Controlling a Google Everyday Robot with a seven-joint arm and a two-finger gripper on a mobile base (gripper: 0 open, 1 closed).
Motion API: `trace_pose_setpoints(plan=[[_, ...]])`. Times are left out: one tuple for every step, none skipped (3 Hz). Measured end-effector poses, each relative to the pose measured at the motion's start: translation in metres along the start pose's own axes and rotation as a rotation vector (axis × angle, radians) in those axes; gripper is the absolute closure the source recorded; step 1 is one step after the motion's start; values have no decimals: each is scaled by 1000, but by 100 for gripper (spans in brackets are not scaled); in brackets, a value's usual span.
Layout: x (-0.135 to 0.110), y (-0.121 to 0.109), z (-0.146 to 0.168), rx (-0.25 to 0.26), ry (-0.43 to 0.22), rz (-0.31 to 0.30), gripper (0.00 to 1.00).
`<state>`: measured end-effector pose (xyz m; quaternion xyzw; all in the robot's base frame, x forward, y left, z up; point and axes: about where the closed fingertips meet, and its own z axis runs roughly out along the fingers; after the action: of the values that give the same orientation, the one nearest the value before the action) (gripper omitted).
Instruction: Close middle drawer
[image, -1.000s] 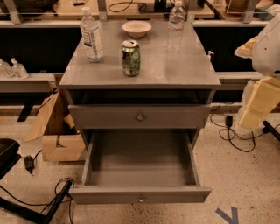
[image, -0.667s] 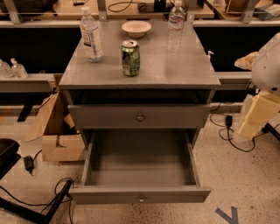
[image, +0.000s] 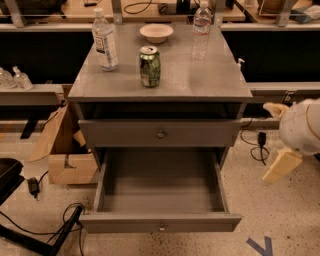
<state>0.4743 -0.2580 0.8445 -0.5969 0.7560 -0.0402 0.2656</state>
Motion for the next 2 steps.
trace_pose_setpoints(plan=[[24, 5, 36, 21, -35, -6, 0], [23, 5, 36, 21, -35, -6, 0]])
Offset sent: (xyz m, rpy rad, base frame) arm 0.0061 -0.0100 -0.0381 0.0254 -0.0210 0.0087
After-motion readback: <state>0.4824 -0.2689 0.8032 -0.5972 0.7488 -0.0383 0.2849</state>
